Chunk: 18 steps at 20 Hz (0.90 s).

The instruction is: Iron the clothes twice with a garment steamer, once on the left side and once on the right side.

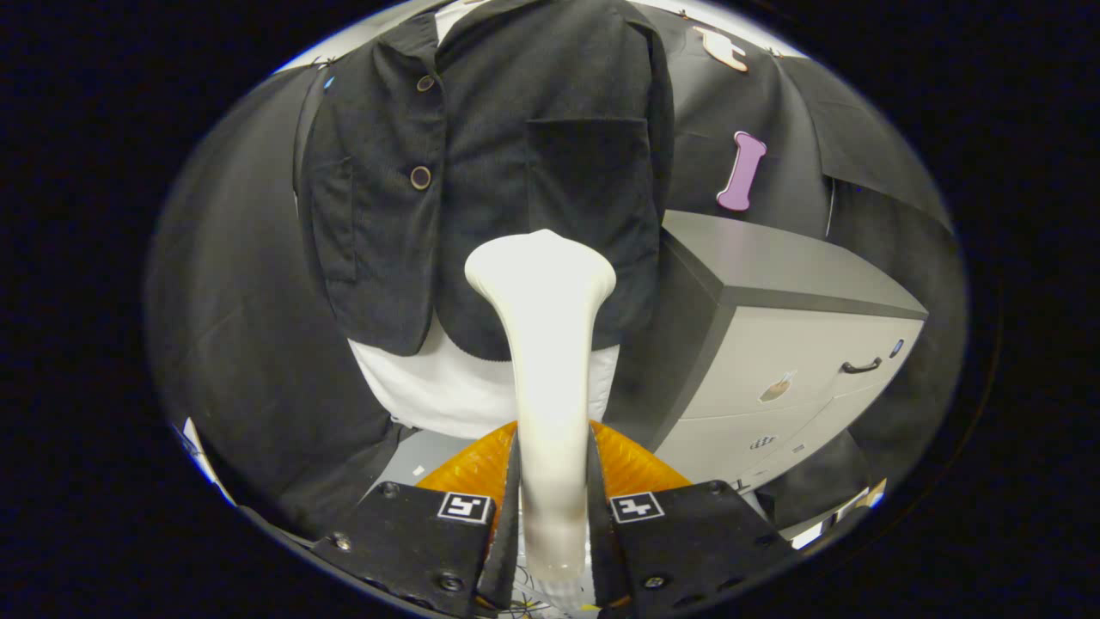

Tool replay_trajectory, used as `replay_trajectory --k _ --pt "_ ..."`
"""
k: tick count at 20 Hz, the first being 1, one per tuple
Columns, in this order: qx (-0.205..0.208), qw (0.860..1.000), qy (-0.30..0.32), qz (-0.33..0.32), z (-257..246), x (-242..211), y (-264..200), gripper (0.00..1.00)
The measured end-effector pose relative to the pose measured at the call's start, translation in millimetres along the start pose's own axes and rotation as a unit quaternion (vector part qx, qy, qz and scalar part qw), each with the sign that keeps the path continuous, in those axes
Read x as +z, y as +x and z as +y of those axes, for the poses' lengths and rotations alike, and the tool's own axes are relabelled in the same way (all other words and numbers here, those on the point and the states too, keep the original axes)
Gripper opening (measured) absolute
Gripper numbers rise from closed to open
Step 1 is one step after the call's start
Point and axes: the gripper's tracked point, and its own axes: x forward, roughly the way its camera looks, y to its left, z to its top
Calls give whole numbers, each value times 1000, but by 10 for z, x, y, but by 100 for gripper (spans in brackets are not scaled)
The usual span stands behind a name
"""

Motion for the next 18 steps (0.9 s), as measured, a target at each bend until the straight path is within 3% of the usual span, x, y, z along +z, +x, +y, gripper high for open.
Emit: replay_trajectory --k 8,18 --pt "4 1000 10 1 -17 67 -114 37" --pt "45 990 29 -128 199 1367 -1092 37"
